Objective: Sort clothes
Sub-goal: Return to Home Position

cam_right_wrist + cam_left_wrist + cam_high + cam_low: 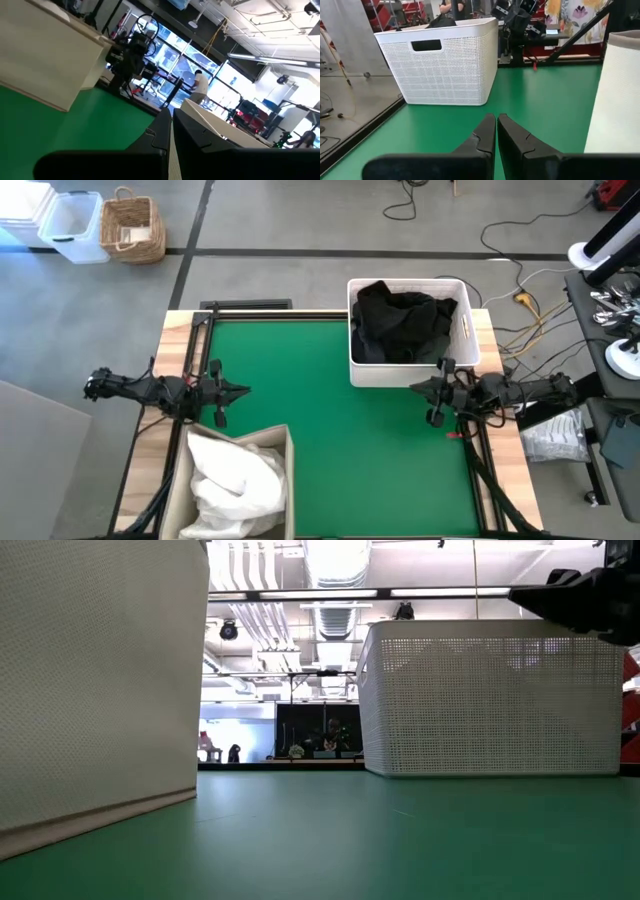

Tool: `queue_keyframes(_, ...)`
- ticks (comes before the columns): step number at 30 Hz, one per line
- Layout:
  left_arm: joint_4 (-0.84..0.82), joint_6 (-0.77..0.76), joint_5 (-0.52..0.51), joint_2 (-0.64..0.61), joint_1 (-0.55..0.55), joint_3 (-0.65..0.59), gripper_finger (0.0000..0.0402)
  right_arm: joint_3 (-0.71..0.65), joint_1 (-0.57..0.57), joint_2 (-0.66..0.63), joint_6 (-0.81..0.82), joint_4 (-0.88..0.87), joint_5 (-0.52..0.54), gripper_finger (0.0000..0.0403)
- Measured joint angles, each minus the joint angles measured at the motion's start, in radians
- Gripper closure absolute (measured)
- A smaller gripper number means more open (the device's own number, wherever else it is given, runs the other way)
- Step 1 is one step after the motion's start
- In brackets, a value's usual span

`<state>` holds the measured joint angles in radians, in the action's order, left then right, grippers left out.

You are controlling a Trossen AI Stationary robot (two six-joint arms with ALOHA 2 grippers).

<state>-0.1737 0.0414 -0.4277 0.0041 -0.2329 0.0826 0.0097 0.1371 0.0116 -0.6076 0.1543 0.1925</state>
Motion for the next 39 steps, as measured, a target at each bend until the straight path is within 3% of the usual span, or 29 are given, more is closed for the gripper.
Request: queue_keyframes(39, -0.002, -0.002, 0.0, 0.001, 0.0, 0.0, 0.0401, 0.0, 0.0, 0.005, -0.021, 0.015, -0.008, 0.039)
